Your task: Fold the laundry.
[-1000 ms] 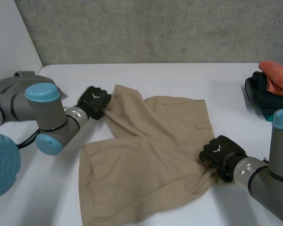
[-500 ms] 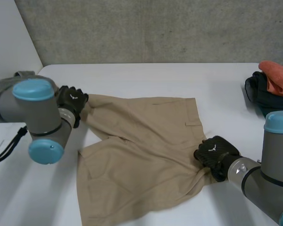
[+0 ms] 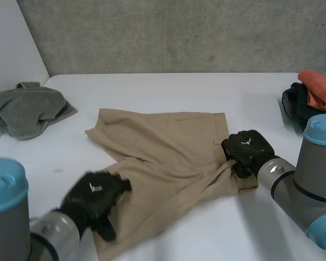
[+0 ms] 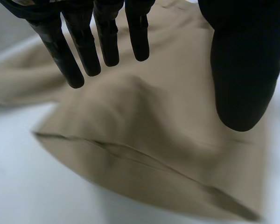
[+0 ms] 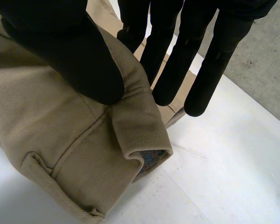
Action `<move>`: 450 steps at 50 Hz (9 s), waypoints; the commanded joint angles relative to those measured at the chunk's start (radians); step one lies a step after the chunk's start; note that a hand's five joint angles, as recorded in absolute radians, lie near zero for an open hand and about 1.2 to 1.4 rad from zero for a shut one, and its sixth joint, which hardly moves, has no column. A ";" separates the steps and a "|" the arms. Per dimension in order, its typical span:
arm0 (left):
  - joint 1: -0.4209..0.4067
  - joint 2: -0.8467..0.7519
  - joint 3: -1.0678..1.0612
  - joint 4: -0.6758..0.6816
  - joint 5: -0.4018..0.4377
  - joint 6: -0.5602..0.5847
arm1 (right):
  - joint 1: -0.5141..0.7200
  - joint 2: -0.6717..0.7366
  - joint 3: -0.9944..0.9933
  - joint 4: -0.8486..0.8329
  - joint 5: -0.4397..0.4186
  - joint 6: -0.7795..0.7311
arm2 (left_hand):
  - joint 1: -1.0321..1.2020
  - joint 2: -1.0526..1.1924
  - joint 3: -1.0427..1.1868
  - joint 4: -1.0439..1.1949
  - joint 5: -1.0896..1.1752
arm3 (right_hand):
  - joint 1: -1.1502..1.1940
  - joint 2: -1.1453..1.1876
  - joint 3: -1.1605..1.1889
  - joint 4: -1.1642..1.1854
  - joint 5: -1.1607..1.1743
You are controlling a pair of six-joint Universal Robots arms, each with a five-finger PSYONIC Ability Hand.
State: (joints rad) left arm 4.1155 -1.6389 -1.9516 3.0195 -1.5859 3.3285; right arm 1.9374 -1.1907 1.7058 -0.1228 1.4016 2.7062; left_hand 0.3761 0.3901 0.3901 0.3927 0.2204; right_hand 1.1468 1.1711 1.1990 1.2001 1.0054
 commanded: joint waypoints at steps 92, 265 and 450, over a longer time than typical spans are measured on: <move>0.055 -0.338 0.424 0.521 -0.003 0.246 | -0.098 0.052 -0.135 0.224 -0.053 0.021 | -0.202 -0.216 -0.216 -0.218 -0.220 | -0.663 -0.687 -0.715 -0.716 -0.696; -0.006 -0.406 0.907 0.076 0.403 0.072 | 0.341 0.341 -0.245 -0.396 0.198 0.053 | -0.168 -0.182 -0.183 -0.185 -0.187 | -0.010 -0.034 -0.062 -0.063 -0.043; 0.260 -0.274 0.876 0.455 0.141 -0.152 | -0.101 -0.061 0.136 -0.359 -0.145 -0.148 | 1.020 1.006 1.006 1.004 1.001 | -0.972 -0.997 -1.024 -1.026 -1.005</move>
State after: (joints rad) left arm 4.5001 -1.9898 -1.0026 3.5020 -1.4414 3.2237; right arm 1.8421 -1.2500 1.8436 -0.4821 1.2552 2.5563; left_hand 1.1017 1.1964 1.1872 1.1993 0.9382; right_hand 0.2257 0.2158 0.2073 0.2099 0.0439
